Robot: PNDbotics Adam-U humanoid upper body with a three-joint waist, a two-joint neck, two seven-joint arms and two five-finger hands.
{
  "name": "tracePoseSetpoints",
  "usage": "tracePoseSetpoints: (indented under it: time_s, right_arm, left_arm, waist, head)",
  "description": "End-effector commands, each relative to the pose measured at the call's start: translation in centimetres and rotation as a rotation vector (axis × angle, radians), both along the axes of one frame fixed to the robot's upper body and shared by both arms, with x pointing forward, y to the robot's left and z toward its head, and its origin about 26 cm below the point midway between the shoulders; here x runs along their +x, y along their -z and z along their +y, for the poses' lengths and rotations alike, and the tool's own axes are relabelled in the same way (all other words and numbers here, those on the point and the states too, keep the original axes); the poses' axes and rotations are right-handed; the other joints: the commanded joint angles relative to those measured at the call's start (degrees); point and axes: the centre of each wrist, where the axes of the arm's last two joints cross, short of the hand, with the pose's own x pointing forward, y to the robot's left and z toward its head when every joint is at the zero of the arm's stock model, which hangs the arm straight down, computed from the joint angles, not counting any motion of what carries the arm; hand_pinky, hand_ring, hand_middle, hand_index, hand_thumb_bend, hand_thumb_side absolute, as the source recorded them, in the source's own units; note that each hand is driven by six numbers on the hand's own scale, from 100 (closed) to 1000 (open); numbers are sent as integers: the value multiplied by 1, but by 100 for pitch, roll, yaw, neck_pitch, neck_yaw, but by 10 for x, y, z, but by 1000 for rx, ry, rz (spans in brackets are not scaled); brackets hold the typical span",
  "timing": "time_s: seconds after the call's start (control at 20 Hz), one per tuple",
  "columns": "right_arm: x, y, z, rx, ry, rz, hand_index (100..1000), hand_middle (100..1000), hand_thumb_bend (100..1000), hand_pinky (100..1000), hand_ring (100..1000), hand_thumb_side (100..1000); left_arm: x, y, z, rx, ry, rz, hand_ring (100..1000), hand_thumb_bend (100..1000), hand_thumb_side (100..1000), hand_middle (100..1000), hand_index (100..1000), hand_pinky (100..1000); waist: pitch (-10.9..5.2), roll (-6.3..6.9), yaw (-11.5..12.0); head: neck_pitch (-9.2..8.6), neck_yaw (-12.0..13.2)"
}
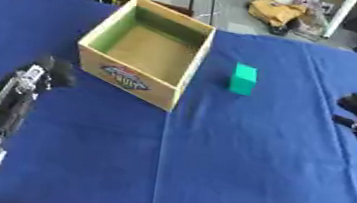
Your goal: Pick up objects on the table and place them in the box.
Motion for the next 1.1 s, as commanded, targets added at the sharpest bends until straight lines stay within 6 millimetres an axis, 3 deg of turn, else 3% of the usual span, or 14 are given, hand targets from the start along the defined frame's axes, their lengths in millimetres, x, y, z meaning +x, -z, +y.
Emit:
tracePoseSetpoints:
  time_s: [0.05, 0.25, 0.5, 0.8, 1.1]
  right_arm:
    - [5, -38, -21, -172, -5, -96, 847, 811, 100, 822, 927, 761]
    - [23, -60, -34, -309, -5, -131, 878, 843, 100, 831, 947, 654]
    - [53, -73, -49, -476, 16, -156, 885, 870, 100, 838, 966, 550]
    - [89, -73, -62, -609, 46, -180, 890, 873, 100, 833, 964, 494]
    - [117, -61, -65, -720, 74, -162, 897, 875, 100, 832, 965, 518]
  left_arm:
    - [2, -10, 2, 21, 9, -31, 667, 400, 937, 589, 762, 861]
    - [3, -12, -1, 23, 27, -34, 667, 398, 939, 588, 762, 861]
    - [5, -14, -4, 25, 52, -40, 665, 395, 940, 586, 762, 861]
    - [7, -15, -8, 32, 80, -41, 663, 393, 942, 584, 762, 861]
    - [9, -17, -12, 40, 112, -43, 661, 390, 945, 581, 762, 861]
  waist:
    - [-34, 10, 42]
    - [-6, 7, 195]
    - [3, 13, 418]
    - [18, -1, 625]
    - [45, -16, 840]
  head:
    - [-79, -39]
    - [-99, -127]
    - [-142, -264]
    - [-186, -398]
    - [-221, -542]
